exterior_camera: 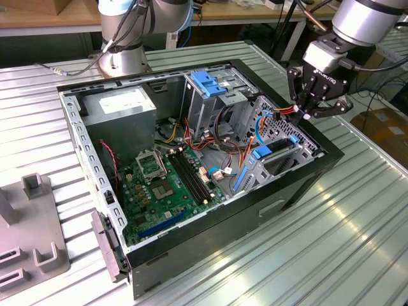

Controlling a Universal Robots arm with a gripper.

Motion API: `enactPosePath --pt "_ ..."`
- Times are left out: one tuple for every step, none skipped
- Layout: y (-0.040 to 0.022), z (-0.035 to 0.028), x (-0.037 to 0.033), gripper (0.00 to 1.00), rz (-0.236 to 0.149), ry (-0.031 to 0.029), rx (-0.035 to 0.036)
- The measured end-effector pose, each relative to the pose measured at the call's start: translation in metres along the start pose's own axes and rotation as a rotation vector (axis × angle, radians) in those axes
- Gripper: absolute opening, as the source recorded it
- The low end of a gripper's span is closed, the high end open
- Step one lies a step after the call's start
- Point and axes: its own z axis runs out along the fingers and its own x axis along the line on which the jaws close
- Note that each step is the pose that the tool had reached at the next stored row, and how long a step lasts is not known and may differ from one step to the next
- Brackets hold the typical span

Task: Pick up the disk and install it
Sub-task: 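Insert the first disk wire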

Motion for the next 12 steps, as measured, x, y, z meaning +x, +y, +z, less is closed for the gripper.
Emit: enactPosePath --pt "-0.0027 0.0 -0.0058 0.1 0.0 0.0018 -0.0002" --pt "-0.0043 0.0002 -0.0087 0.1 -0.001 0.002 -0.0003" --pt "-0.0055 0.0002 -0.0106 0.1 -0.002 0.0023 -0.0003" --pt "-0.0066 0.0002 -0.0123 0.1 -0.003 0.0024 -0.0003" --pt "-0.0087 0.0003 -0.0157 0.1 -0.005 0.0026 -0.0004" --pt "-0.0096 0.0003 -0.0171 0.1 -0.007 0.0025 -0.0004" --pt "-0.0103 0.0004 -0.0178 0.1 -0.01 0.0024 -0.0004" --pt "-0.0106 0.0003 -0.0178 0.1 -0.023 0.0023 -0.0004" --pt "-0.0106 0.0004 -0.0179 0.1 -0.04 0.0017 -0.0005" --pt "-0.0107 0.0003 -0.0179 0.1 -0.066 0.001 -0.0004" --pt "-0.0107 0.0003 -0.0179 0.1 -0.088 0.0004 -0.0005" --pt "-0.0108 0.0004 -0.0179 0.1 -0.118 -0.0004 -0.0005"
